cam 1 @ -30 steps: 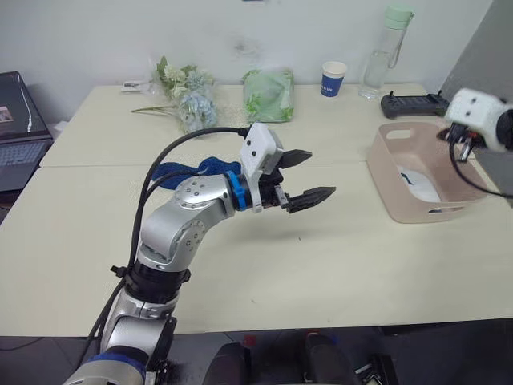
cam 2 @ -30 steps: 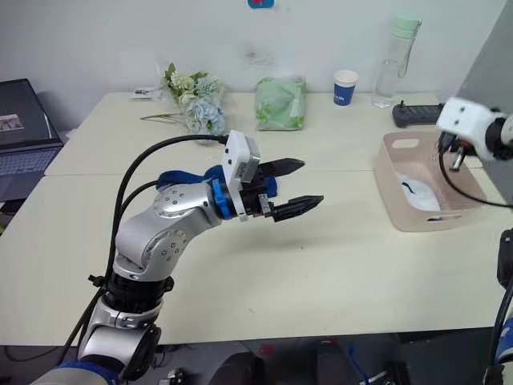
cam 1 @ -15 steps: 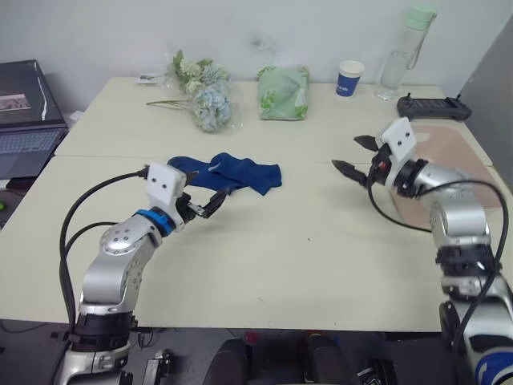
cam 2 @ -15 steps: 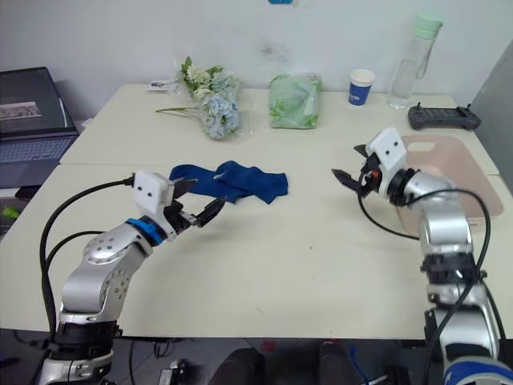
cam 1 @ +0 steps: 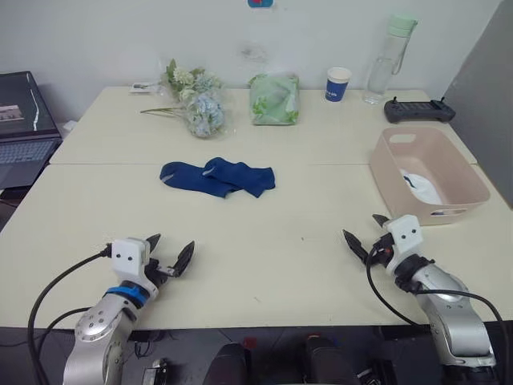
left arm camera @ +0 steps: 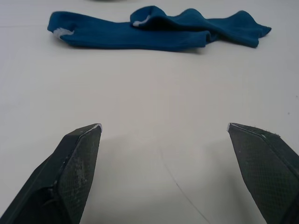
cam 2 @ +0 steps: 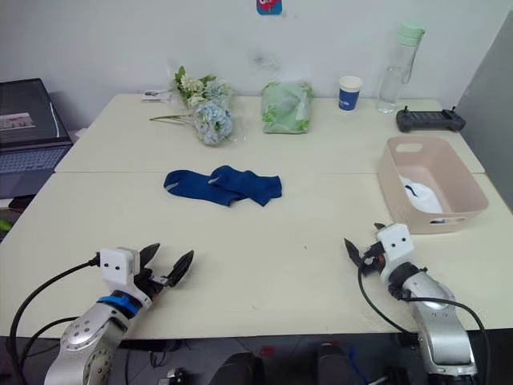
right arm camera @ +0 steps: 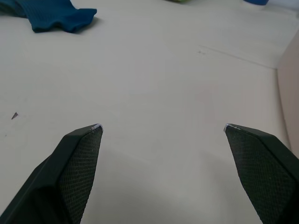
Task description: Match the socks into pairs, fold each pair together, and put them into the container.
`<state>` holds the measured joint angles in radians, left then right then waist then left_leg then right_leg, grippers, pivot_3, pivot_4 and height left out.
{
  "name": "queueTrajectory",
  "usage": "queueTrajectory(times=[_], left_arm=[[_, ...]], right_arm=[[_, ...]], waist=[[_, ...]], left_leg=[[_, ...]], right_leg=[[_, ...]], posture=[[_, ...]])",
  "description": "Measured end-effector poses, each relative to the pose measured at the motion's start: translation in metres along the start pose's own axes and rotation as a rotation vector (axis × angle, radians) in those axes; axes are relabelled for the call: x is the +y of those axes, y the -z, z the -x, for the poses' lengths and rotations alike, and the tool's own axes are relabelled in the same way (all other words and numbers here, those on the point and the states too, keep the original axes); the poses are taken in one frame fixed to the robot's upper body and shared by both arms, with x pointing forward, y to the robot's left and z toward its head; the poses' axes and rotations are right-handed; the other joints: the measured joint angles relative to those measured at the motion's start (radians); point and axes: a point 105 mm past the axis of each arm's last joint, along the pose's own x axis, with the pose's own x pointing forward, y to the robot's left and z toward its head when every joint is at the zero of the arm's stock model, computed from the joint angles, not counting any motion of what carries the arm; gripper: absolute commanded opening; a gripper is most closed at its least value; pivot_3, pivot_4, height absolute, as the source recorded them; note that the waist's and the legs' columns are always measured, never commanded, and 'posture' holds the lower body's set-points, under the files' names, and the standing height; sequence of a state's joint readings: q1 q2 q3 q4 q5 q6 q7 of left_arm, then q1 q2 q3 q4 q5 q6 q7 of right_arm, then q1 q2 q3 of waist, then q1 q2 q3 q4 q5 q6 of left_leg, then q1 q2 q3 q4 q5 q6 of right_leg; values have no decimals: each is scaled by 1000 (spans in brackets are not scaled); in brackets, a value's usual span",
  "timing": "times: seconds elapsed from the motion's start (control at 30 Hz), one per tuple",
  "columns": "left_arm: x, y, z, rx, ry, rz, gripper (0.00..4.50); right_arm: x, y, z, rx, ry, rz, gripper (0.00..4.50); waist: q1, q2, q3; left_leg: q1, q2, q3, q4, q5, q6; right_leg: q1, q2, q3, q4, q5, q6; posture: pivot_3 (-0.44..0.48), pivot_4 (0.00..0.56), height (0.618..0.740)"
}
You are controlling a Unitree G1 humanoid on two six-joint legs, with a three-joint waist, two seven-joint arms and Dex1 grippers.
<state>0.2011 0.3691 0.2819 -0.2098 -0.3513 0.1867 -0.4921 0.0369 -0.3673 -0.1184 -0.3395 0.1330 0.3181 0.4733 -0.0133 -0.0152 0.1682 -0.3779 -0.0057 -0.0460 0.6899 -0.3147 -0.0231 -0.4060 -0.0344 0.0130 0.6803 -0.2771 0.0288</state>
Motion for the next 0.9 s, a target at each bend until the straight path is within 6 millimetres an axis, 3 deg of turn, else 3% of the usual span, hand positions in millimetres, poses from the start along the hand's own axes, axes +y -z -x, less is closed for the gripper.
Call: queueTrajectory(times=[0.2,0.37,0.57,0.8,0.9], left_arm=[[-1,-19,-14,-47,33,-51,4500],[-37,-41,-48,-74,222,-151,4500],[-77,-70,-107,-91,378,-289,4500],[-102,-42,-168,69,413,-371,4500],[-104,-47,-185,74,380,-373,3896]], right_arm=[[-1,-10,-5,-28,8,18,4476],[1,-26,-19,-56,-46,56,4476],[33,-43,-31,-61,-316,21,4476],[39,-55,-33,-62,-392,29,4476],[38,-56,-36,-71,-354,19,4500]], waist=[[4,0,0],[5,0,-1],[6,0,-1],[6,0,-1],[8,-1,-1]], left_leg=[[0,0,0,0,0,0],[0,-1,0,1,0,0],[-1,-1,0,2,0,0],[-2,-2,0,2,0,1],[-2,-2,0,3,0,1]], right_leg=[[0,0,0,0,0,0],[0,1,0,0,0,0],[0,5,0,-1,0,0],[0,6,-2,-1,0,0],[0,5,-2,0,0,0]], posture=[[0,150,740],[0,150,740],[0,150,740],[0,150,740],[0,150,740]])
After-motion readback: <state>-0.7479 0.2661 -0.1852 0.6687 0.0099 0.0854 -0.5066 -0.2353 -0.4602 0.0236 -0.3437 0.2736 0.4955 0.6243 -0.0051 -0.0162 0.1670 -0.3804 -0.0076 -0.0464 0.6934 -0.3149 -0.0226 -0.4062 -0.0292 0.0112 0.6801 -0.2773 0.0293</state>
